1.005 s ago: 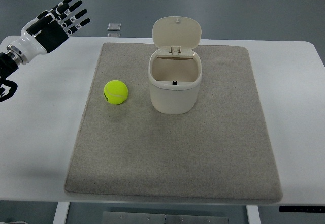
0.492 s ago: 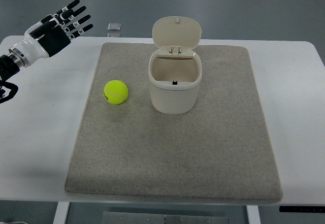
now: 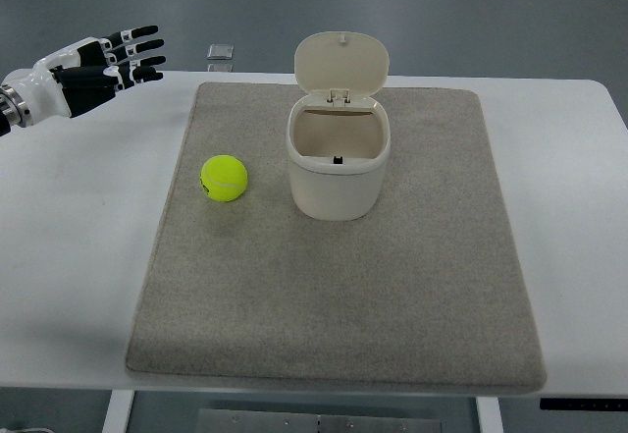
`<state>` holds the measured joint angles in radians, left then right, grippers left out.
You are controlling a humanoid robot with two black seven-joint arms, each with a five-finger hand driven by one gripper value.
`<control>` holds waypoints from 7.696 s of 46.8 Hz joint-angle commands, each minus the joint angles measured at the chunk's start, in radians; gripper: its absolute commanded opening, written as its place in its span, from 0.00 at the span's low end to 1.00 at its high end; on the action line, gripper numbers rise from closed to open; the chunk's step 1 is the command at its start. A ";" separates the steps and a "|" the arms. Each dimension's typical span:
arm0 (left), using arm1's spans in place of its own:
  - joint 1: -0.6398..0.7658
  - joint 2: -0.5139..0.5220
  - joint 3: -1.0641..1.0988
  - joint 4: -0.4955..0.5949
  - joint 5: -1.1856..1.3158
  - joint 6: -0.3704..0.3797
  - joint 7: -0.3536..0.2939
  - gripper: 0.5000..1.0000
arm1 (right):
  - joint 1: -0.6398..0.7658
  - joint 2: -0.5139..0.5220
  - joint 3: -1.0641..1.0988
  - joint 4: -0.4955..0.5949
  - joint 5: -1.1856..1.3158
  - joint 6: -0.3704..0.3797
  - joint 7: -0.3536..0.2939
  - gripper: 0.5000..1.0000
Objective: Put tennis ball into box with left hand
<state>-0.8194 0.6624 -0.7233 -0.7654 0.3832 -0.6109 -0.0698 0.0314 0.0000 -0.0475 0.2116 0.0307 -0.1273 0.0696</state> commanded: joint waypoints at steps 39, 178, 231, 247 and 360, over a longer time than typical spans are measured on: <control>0.014 0.066 0.050 -0.344 1.164 0.157 -0.360 0.98 | -0.001 0.000 0.000 0.000 0.000 0.000 0.001 0.80; -0.236 -0.118 0.321 -0.476 1.557 0.925 -0.476 0.00 | -0.001 0.000 0.000 0.000 0.000 0.000 -0.001 0.80; -0.225 0.072 0.395 -0.589 1.504 0.928 -0.476 0.98 | -0.001 0.000 0.000 0.000 0.000 0.000 0.001 0.80; -0.161 0.175 0.440 -0.557 1.016 0.913 -0.475 0.98 | -0.001 0.000 0.000 0.000 0.000 0.000 -0.001 0.80; 0.029 0.072 0.305 -0.221 -0.854 0.000 -0.025 0.98 | 0.001 0.000 0.000 0.000 0.000 0.000 -0.001 0.80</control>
<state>-0.7897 0.7350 -0.4187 -0.9874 -0.4668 -0.6110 -0.0960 0.0316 0.0000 -0.0475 0.2117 0.0307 -0.1273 0.0698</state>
